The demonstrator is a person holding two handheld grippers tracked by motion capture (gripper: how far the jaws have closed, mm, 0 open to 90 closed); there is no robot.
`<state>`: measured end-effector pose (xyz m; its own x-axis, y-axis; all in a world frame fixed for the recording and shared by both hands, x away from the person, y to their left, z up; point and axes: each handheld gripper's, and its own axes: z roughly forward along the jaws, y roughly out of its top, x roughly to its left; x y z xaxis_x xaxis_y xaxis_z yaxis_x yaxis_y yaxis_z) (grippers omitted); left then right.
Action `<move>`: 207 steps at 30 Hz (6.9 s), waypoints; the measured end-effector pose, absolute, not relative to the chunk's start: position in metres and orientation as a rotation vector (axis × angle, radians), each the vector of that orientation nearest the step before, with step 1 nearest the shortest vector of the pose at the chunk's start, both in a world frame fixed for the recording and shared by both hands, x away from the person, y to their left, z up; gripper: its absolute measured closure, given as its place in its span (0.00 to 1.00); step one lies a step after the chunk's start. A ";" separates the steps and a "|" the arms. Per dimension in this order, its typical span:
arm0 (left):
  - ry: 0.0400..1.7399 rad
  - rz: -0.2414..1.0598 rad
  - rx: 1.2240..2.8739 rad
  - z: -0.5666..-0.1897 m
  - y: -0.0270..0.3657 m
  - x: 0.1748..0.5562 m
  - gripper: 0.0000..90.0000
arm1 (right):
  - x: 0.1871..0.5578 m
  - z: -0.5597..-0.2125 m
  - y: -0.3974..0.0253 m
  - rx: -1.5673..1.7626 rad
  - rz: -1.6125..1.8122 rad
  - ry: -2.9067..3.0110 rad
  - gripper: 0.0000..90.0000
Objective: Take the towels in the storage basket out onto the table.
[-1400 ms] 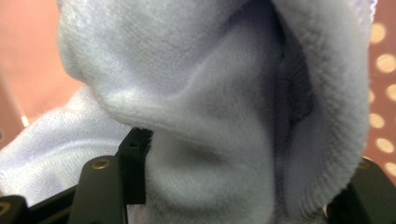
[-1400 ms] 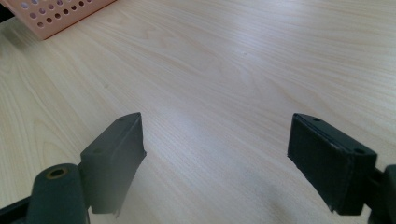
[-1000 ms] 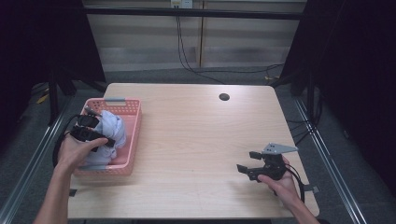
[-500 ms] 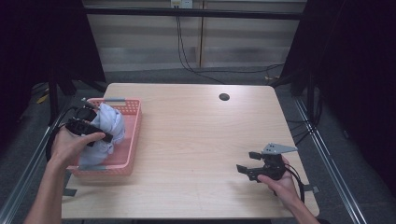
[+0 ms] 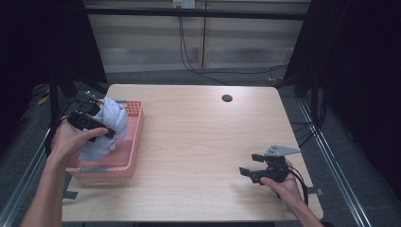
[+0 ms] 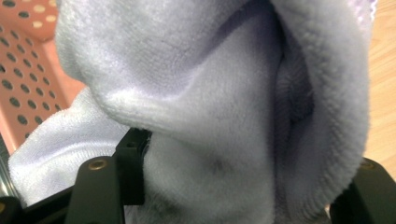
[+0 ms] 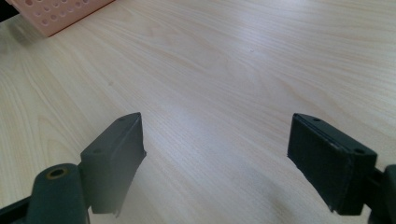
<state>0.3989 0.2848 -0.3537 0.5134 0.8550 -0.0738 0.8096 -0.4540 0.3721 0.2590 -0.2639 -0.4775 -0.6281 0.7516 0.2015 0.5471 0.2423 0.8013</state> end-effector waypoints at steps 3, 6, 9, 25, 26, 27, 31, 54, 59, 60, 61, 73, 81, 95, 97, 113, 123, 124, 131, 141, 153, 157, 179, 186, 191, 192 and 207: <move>1.370 0.191 2.414 -0.346 0.280 0.399 0.40 | 0.259 -0.478 -0.264 1.219 1.330 2.294 0.20; 1.351 0.201 2.409 -0.338 0.280 0.396 0.40 | 0.259 -0.477 -0.264 1.220 1.333 2.291 0.20; 1.374 0.203 2.392 -0.330 0.282 0.392 0.40 | 0.258 -0.477 -0.264 1.215 1.336 2.293 0.20; 1.226 0.204 2.451 -0.311 0.237 0.374 0.40 | 0.259 -0.478 -0.263 1.215 1.335 2.298 0.20; 1.213 0.206 2.459 -0.309 0.231 0.373 0.40 | 0.259 -0.478 -0.263 1.220 1.337 2.297 0.20; 1.184 0.210 2.477 -0.307 0.227 0.374 0.40 | 0.259 -0.478 -0.263 1.223 1.337 2.297 0.20; 1.161 0.205 2.474 -0.302 0.211 0.376 0.40 | 0.258 -0.478 -0.262 1.214 1.337 2.304 0.20; 0.937 0.131 2.583 -0.325 0.103 0.380 0.39 | 0.259 -0.477 -0.264 1.208 1.341 2.295 0.20; 0.892 0.104 2.602 -0.335 0.080 0.378 0.39 | 0.259 -0.477 -0.265 1.209 1.339 2.296 0.20; 0.879 0.097 2.601 -0.336 0.077 0.378 0.39 | 0.259 -0.476 -0.265 1.210 1.341 2.293 0.20; 0.880 0.092 2.590 -0.337 0.073 0.377 0.39 | 0.259 -0.476 -0.265 1.213 1.343 2.292 0.20; 0.850 0.021 2.595 -0.367 0.048 0.378 0.39 | 0.261 -0.477 -0.265 1.220 1.337 2.292 0.20; 0.834 -0.030 2.583 -0.399 0.030 0.383 0.36 | 0.260 -0.477 -0.266 1.216 1.340 2.293 0.20; 0.774 -0.015 2.572 -0.439 0.024 0.382 0.12 | 0.258 -0.475 -0.263 1.177 1.330 2.305 0.19; 0.767 0.003 2.564 -0.437 0.025 0.380 0.11 | 0.258 -0.474 -0.262 1.177 1.335 2.305 0.20; 0.671 0.015 2.393 -0.398 0.049 0.352 0.27 | 0.294 -0.447 -0.224 1.075 1.413 2.340 0.26; 0.745 0.028 2.288 -0.402 0.087 0.317 0.56 | 0.318 -0.440 -0.187 1.013 1.455 2.382 0.30; 0.754 0.025 2.277 -0.404 0.092 0.314 0.58 | 0.320 -0.440 -0.185 1.004 1.456 2.387 0.31; 0.820 0.028 2.240 -0.438 0.103 0.305 0.55 | 0.332 -0.446 -0.170 1.002 1.456 2.417 0.29; 0.828 0.094 2.246 -0.470 0.098 0.315 0.44 | 0.336 -0.473 -0.154 0.980 1.304 2.506 0.46; 0.718 0.014 2.219 -0.445 0.096 0.278 0.88 | 0.297 -0.456 -0.193 0.957 1.395 2.624 0.71; 0.714 -0.001 2.210 -0.445 0.094 0.273 0.86 | 0.283 -0.443 -0.203 0.945 1.420 2.569 0.51; 0.773 -0.056 2.082 -0.464 0.087 0.318 0.84 | 0.313 -0.454 -0.169 0.834 1.251 2.627 0.25; 0.760 -0.012 2.061 -0.450 0.098 0.306 0.63 | 0.320 -0.450 -0.167 0.864 1.350 2.544 0.89; 0.717 0.025 2.070 -0.427 0.110 0.279 0.50 | 0.321 -0.428 -0.182 0.932 1.507 2.444 0.88; 0.715 0.027 2.074 -0.422 0.112 0.274 0.48 | 0.321 -0.424 -0.185 0.934 1.511 2.441 0.87; 0.655 0.091 1.977 -0.410 0.065 0.263 0.52 | 0.323 -0.399 -0.169 0.886 1.590 2.434 0.89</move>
